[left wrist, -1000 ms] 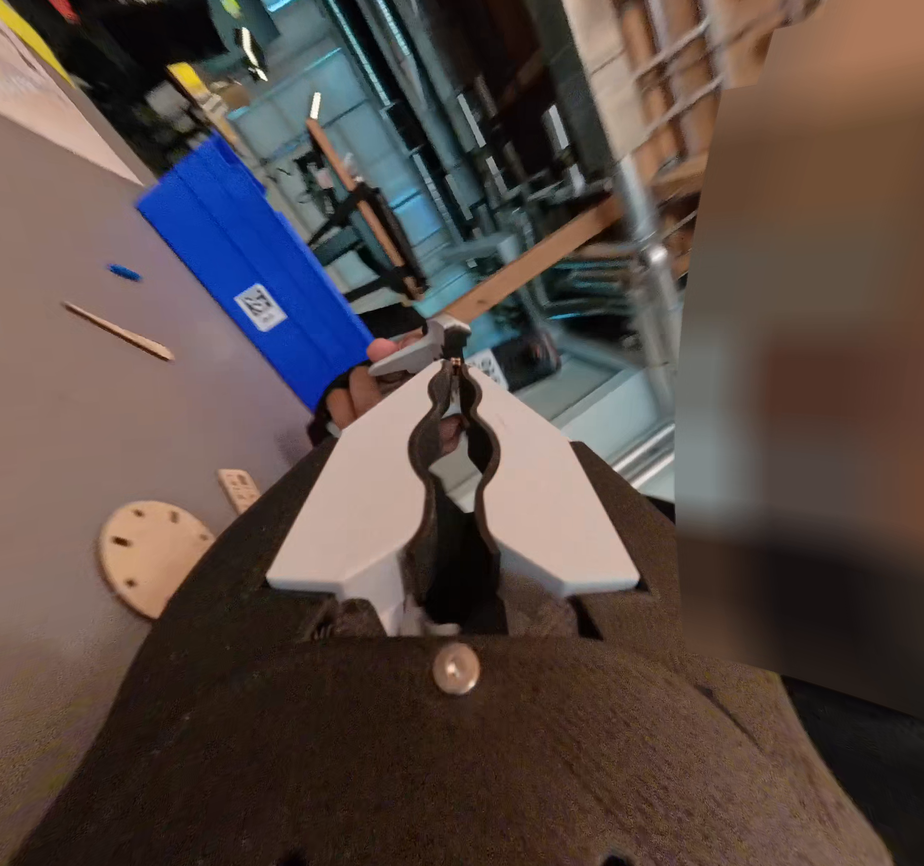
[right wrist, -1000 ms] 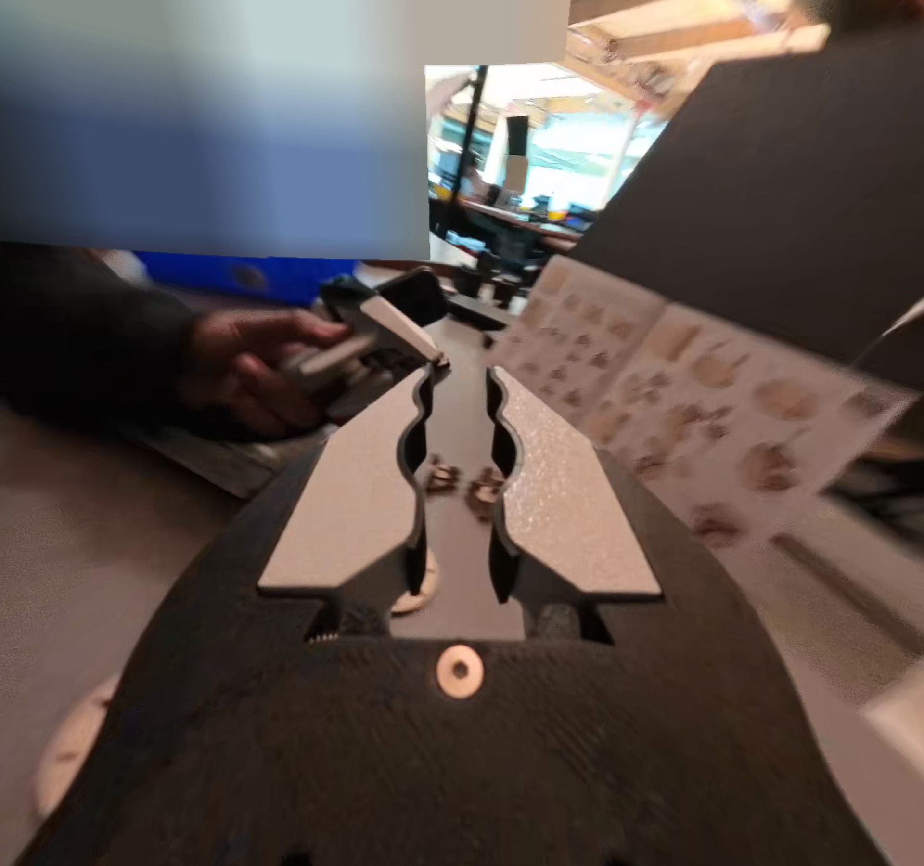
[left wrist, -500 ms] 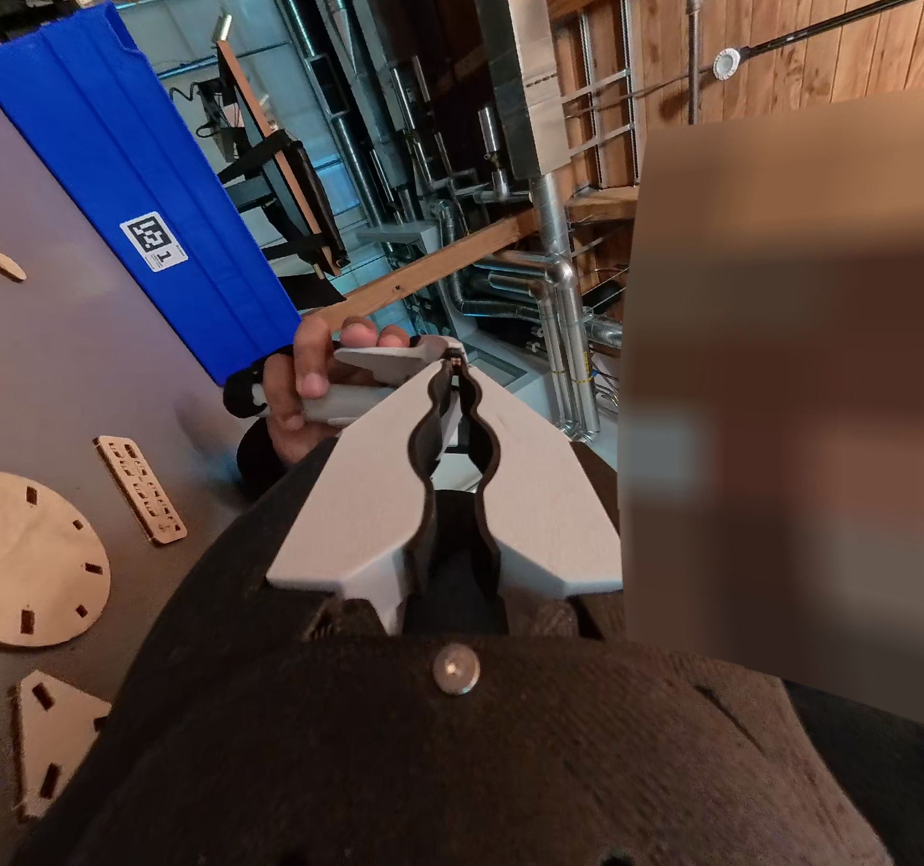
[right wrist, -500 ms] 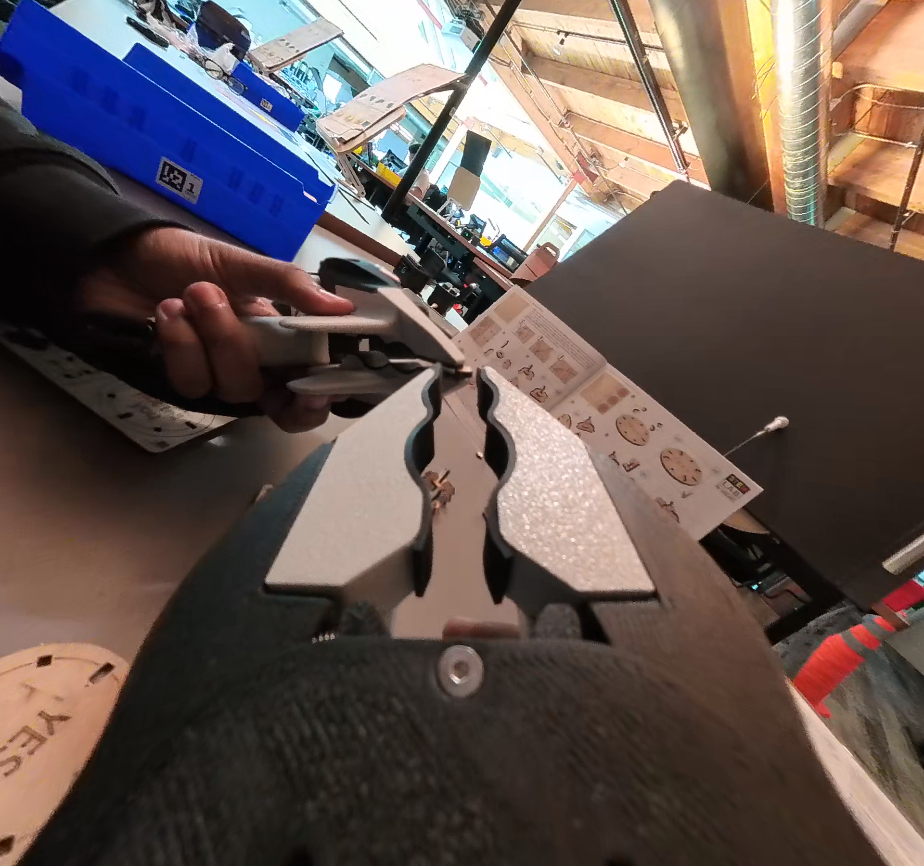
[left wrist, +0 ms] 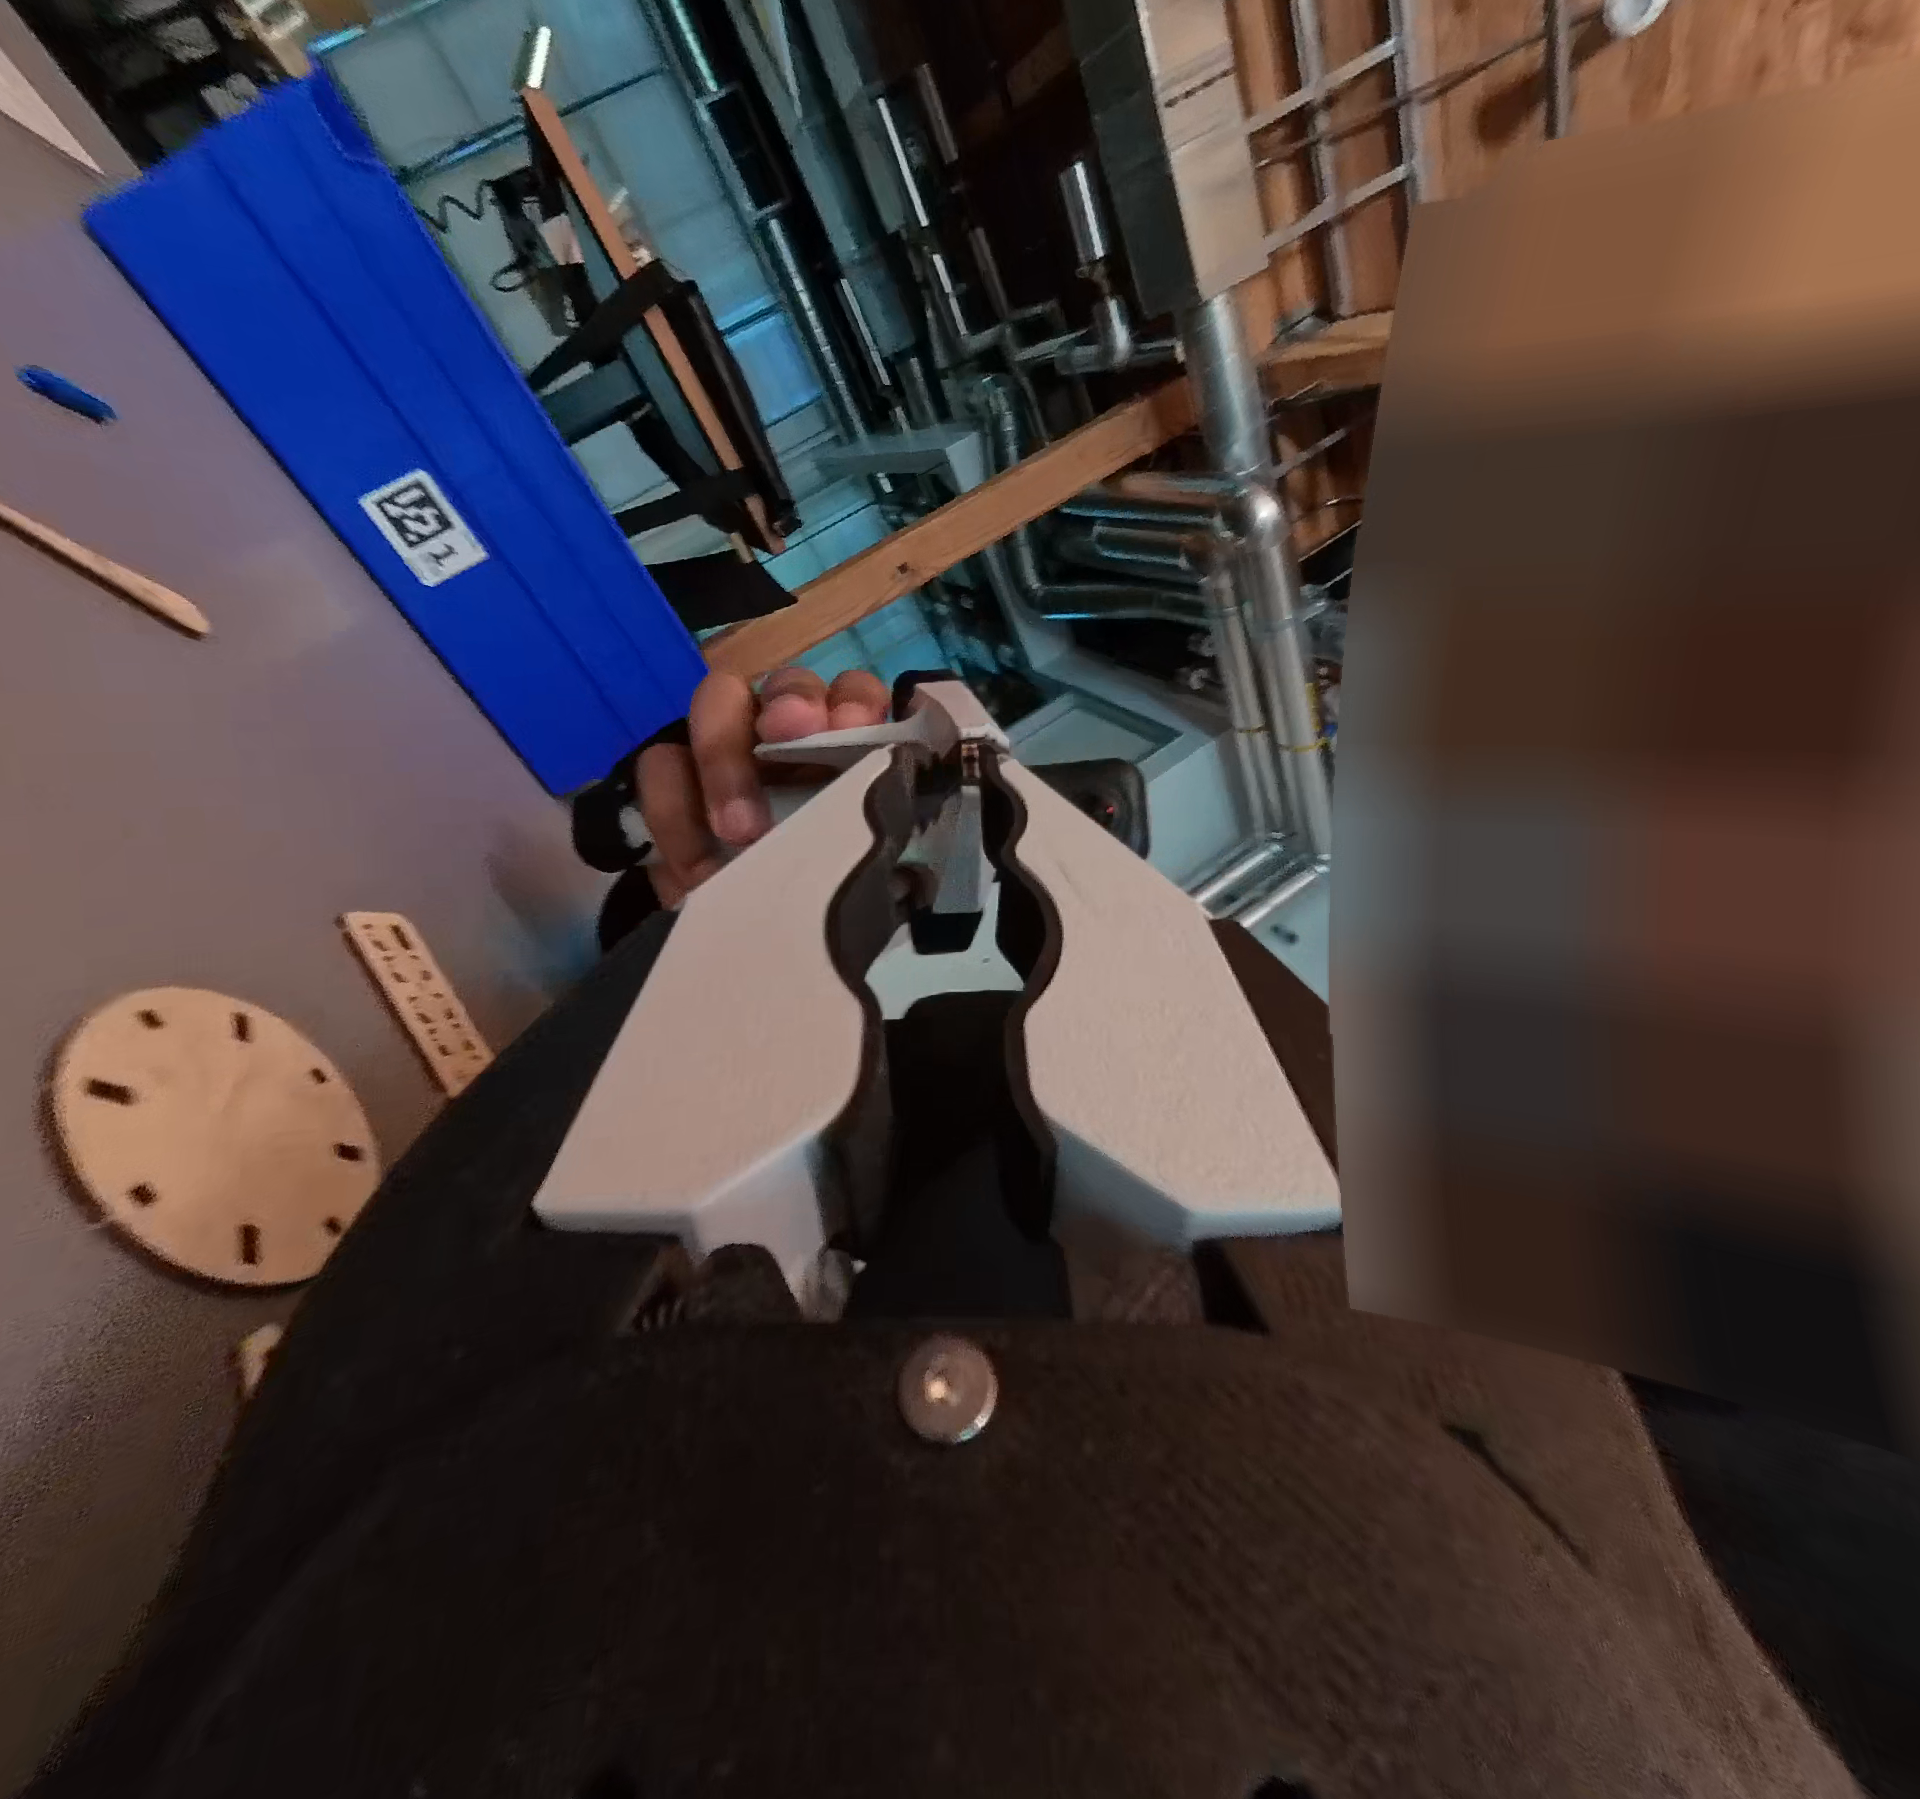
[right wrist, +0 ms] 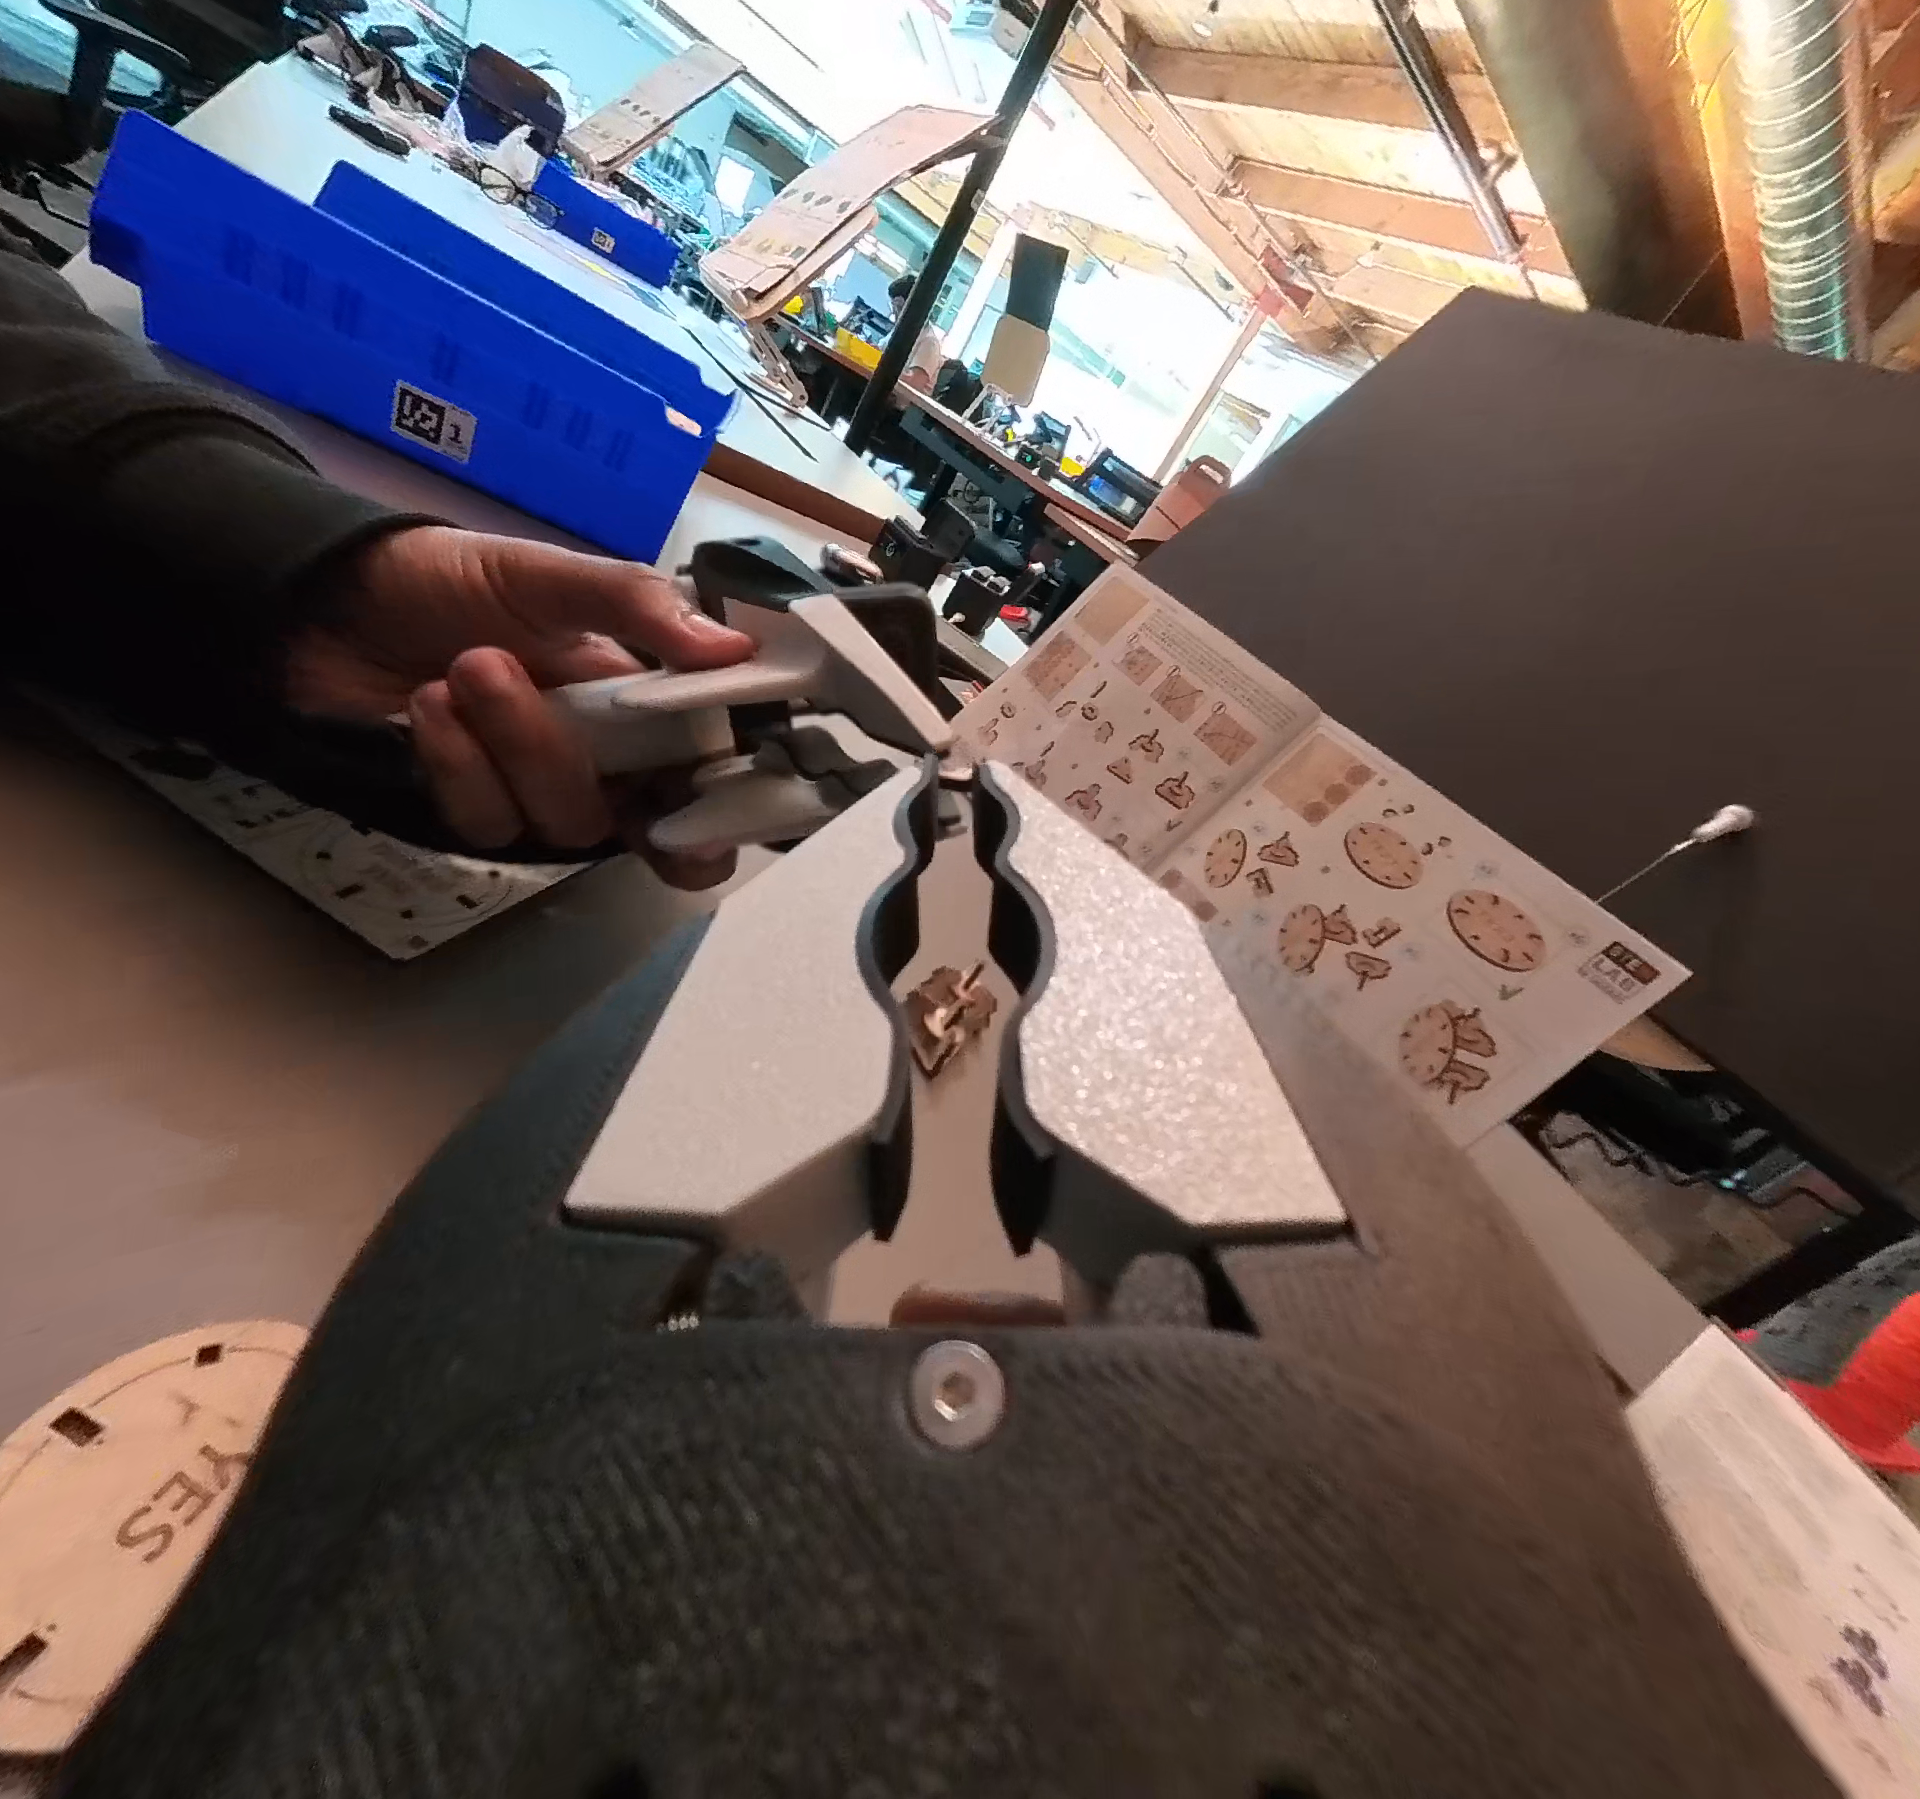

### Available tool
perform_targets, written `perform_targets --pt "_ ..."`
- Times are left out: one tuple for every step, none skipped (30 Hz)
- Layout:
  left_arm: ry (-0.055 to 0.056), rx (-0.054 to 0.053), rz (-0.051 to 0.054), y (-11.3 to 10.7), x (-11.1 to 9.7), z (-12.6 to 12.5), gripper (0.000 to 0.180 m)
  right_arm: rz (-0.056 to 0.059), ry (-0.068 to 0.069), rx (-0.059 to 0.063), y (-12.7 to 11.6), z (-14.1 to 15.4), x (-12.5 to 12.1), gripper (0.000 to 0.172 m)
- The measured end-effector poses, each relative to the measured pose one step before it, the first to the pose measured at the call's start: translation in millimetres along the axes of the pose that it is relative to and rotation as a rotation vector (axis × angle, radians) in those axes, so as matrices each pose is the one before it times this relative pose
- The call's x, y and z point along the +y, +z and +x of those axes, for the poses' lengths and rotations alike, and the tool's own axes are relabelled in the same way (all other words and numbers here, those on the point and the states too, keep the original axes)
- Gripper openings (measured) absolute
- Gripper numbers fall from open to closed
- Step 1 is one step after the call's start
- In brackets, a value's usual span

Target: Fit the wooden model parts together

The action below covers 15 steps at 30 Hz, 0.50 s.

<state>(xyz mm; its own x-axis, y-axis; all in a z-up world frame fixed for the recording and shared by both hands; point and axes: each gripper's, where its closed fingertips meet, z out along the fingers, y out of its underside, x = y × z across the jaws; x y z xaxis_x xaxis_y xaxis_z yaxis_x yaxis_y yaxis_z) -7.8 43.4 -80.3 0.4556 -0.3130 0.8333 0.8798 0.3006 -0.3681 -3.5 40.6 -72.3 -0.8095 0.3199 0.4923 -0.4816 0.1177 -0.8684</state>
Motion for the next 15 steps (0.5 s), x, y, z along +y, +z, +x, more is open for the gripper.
perform_targets --pt "0.0260 -0.0263 -0.0108 -1.43 -1.04 -2.23 0.012 -0.0031 0.0164 -0.0107 -0.25 0.39 0.52 0.005" --pt "0.0231 -0.0253 -0.0163 -0.98 -0.07 -2.18 0.013 -0.0011 0.0200 -0.0135 -0.17 -0.02 0.20 0.005" --pt "0.0182 -0.0105 -0.0188 -0.20 0.75 -0.23 0.013 -0.0007 0.0207 -0.0151 0.11 -0.34 0.18 0.005" --pt "0.0058 0.0018 -0.0242 0.68 1.98 0.99 0.013 -0.0026 0.0172 -0.0159 0.23 -0.76 0.79 0.005" --pt "-0.0075 0.0057 -0.0250 1.13 2.89 0.92 0.012 -0.0038 0.0115 -0.0167 0.37 -1.36 0.93 0.004" --pt "-0.0134 0.0085 -0.0168 1.30 2.55 0.56 0.012 -0.0047 0.0059 -0.0159 0.49 -1.68 1.22 0.004" --pt "-0.0149 0.0123 -0.0066 1.00 1.72 0.71 0.013 -0.0082 0.0006 -0.0116 0.66 -1.49 1.66 0.004" --pt "-0.0189 0.0109 -0.0026 0.69 1.28 -0.01 0.013 -0.0102 -0.0034 -0.0090 0.58 -1.36 1.81 0.004" --pt "-0.0190 0.0126 -0.0004 0.44 0.89 -0.01 0.013 -0.0081 -0.0044 -0.0072 0.54 -1.32 1.26 0.005" --pt "-0.0171 0.0130 0.0002 0.10 0.54 0.06 0.013 -0.0050 -0.0026 -0.0058 0.49 -1.00 0.72 0.005" --pt "-0.0152 0.0116 0.0001 -0.13 0.33 0.30 0.012 -0.0037 -0.0021 -0.0025 0.30 -0.41 0.39 0.005" --pt "-0.0115 0.0130 -0.0001 -0.23 0.05 0.84 0.011 -0.0035 -0.0039 -0.0013 0.09 -0.21 0.45 0.005" --pt "-0.0102 0.0016 0.0032 -0.27 -0.42 -0.36 0.009 -0.0017 -0.0044 -0.0003 -0.12 -0.14 0.15 0.005" --pt "-0.0046 0.0000 0.0020 -0.14 -0.21 -0.10 0.008 -0.0023 -0.0046 -0.0001 -0.03 -0.08 0.35 0.004" --pt "-0.0014 -0.0027 0.0018 0.00 -0.23 -0.32 0.007 -0.0013 -0.0060 0.0021 -0.13 0.00 0.28 0.005"
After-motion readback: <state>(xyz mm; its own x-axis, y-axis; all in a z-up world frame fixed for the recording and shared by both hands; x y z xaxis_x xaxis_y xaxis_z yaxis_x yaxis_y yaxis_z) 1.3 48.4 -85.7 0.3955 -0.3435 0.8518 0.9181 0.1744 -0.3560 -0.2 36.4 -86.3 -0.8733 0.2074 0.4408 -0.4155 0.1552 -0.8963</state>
